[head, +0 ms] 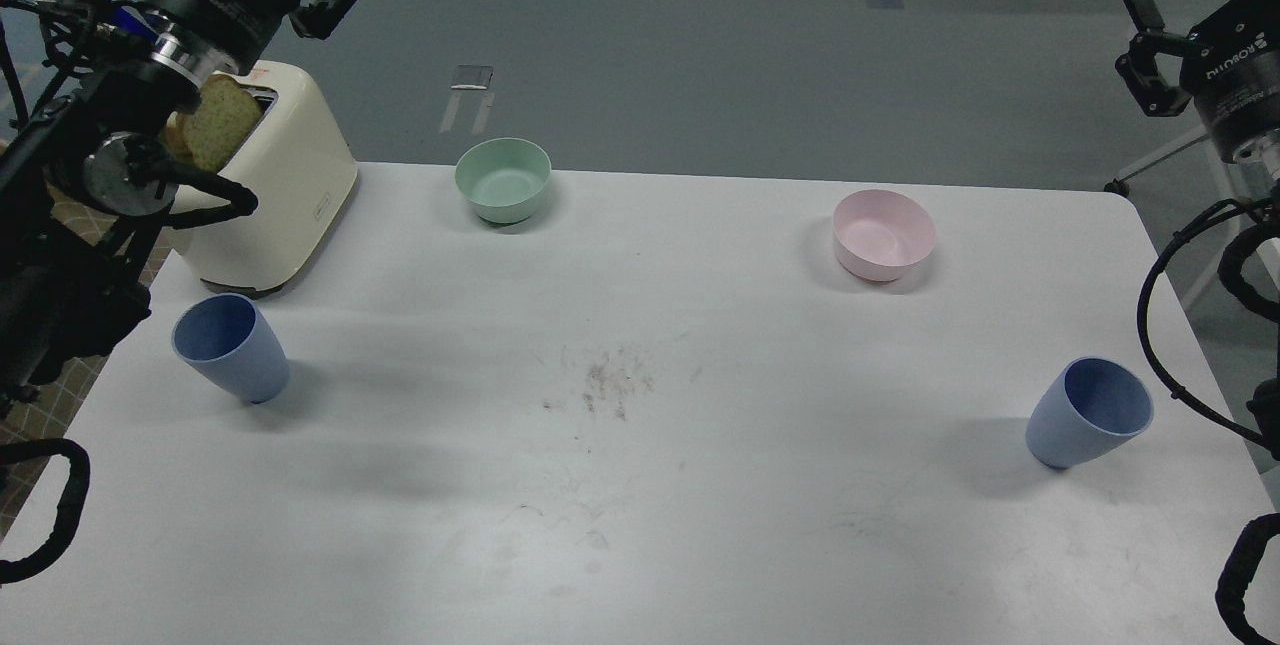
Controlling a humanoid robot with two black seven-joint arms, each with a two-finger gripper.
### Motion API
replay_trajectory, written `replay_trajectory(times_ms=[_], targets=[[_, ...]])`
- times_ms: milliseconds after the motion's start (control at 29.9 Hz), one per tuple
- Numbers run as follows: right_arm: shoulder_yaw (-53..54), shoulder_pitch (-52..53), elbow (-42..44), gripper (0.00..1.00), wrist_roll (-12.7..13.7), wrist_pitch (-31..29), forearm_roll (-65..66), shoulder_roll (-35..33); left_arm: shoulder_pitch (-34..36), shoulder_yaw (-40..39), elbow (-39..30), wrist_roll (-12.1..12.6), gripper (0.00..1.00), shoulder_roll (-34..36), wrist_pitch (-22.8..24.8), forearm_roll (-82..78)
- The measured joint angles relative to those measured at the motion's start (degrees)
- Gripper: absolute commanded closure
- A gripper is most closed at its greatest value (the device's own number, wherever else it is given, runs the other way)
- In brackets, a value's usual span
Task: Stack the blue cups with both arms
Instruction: 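Move the left gripper down from the toaster toward the nearby blue cup, then grasp the blue cup near the toaster with the left gripper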
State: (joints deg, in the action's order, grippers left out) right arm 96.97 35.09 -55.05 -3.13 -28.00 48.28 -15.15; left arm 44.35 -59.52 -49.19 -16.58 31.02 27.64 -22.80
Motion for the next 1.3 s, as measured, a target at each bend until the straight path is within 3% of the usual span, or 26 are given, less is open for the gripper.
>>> replay_trajectory(times_ms=[167,401,735,869,1003,1136,1303], targets=[[0.00,-0.11,-0.13,0.00,-0.03,0.00,-0.93,-0.68,-2.48,0.24,-2.60,-0.51,0.04,4.52,-0.43,-0.28],[-0.03,-2.07,0.00,0.00,-0.04,0.00,-1.00,-1.29,-10.50,1.94,-13.55,-0.68,0.11,17.90,-0.82,-4.82],[2.49,-2.97,-0.10,0.00,-0.22,0.00,-6.48,-1.15,-18.13,2.16,-18.13,-5.80,0.15,25.71,-1.33,-34.61],[2.52,-3.66,-0.14,0.00,-0.22,0.00,-6.60,-1.32,-19.30,2.37,-19.85,-6.42,0.17,26.18,-3.86,-44.01],[2.52,-3.94,-0.14,0.00,-0.12,0.00,-6.61,-1.46,-21.39,2.91,-20.27,-8.68,0.17,26.82,-5.06,-52.40],[2.14,-4.25,-0.18,0.00,-0.03,0.00,-6.60,-1.70,-26.28,3.08,-21.84,-9.84,0.17,28.86,-6.92,-60.44],[2.08,-4.41,-0.25,0.00,-0.03,0.00,-6.54,-1.88,-32.76,3.10,-25.02,-10.09,0.17,33.27,-12.54,-67.63]])
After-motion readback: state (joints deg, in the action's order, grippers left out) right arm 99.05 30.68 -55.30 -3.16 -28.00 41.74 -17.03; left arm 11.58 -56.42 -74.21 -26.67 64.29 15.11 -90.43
